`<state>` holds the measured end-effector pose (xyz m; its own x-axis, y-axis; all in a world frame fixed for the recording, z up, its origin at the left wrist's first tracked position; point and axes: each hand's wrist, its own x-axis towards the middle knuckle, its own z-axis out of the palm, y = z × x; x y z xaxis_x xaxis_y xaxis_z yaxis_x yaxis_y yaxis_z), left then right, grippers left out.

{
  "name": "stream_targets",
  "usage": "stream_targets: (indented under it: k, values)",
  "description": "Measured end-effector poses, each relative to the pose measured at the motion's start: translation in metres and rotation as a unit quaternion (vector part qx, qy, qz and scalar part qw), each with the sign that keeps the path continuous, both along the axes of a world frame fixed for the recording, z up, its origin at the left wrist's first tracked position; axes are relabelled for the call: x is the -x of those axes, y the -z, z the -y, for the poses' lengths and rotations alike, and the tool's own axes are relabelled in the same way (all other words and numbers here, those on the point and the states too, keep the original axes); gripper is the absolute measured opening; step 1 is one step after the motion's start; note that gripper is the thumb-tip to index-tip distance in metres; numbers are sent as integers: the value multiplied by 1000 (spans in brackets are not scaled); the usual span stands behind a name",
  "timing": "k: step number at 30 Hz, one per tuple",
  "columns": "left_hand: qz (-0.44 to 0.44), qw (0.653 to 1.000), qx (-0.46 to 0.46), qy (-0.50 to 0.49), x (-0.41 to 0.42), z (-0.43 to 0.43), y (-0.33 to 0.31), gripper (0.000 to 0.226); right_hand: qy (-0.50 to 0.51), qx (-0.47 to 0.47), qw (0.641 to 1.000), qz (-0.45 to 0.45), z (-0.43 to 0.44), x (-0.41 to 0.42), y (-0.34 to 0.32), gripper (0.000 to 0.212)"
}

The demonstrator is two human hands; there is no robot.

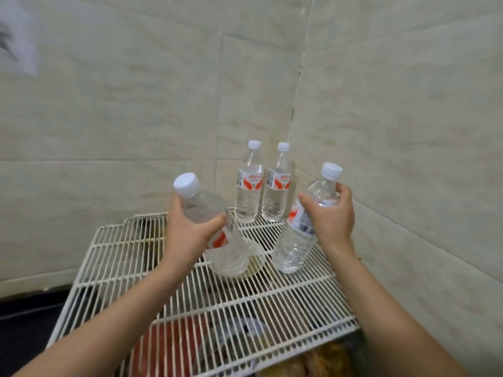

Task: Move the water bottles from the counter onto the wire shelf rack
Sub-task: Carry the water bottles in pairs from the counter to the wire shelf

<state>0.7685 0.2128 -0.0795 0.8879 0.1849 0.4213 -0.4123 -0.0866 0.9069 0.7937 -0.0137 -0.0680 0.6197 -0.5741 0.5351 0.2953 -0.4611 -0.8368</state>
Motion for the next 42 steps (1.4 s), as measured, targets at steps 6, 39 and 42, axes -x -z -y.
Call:
stream_targets:
  k: [6,39,42]
  values:
    - [-11,1000,-3,-21,-5,-1,-2,54,-36,24,999,-22,2,-69,-6,65]
    - [-31,990,-139,13,-156,113,-27,74,-271,-7,947,-172,57,-128,-10,75]
    - [-18,992,-125,-13,-154,116,-24,75,-292,-3,938,-185,60,-128,-10,73]
